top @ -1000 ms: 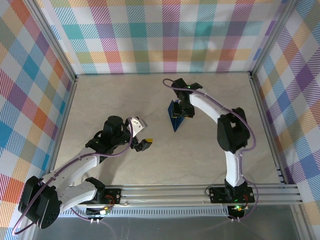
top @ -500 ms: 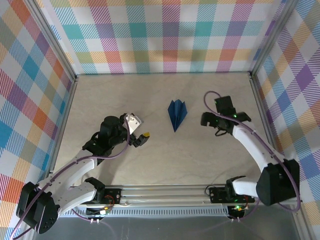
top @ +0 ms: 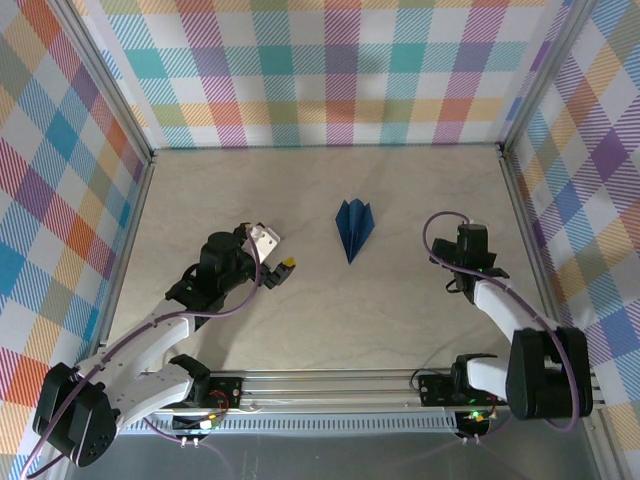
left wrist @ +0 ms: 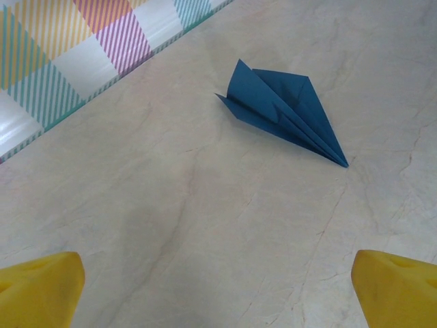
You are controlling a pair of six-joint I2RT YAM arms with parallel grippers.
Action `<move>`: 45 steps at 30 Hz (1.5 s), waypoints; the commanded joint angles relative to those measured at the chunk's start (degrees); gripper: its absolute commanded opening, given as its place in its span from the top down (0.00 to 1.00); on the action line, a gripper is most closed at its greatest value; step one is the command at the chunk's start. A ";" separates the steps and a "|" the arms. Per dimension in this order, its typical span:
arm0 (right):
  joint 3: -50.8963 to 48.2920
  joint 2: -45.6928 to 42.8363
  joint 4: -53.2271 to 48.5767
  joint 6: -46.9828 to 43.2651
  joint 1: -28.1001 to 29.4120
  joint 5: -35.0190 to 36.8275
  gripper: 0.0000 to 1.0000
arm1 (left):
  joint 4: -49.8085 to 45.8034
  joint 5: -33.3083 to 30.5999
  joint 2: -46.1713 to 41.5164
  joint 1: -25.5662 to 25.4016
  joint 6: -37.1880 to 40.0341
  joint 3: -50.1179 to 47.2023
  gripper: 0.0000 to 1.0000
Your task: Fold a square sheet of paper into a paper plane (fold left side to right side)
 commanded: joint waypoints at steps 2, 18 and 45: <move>-3.19 4.98 20.94 -4.48 -0.45 -2.33 0.01 | 1.71 -2.04 0.83 0.99 -0.03 -0.91 0.00; -7.34 17.67 48.26 -8.76 -1.75 -13.18 0.01 | 9.57 -12.58 8.69 9.25 -9.94 -4.42 0.00; -7.29 17.31 47.74 -9.04 -1.70 -13.09 0.01 | 31.58 -5.19 24.31 15.59 -18.06 -8.18 0.00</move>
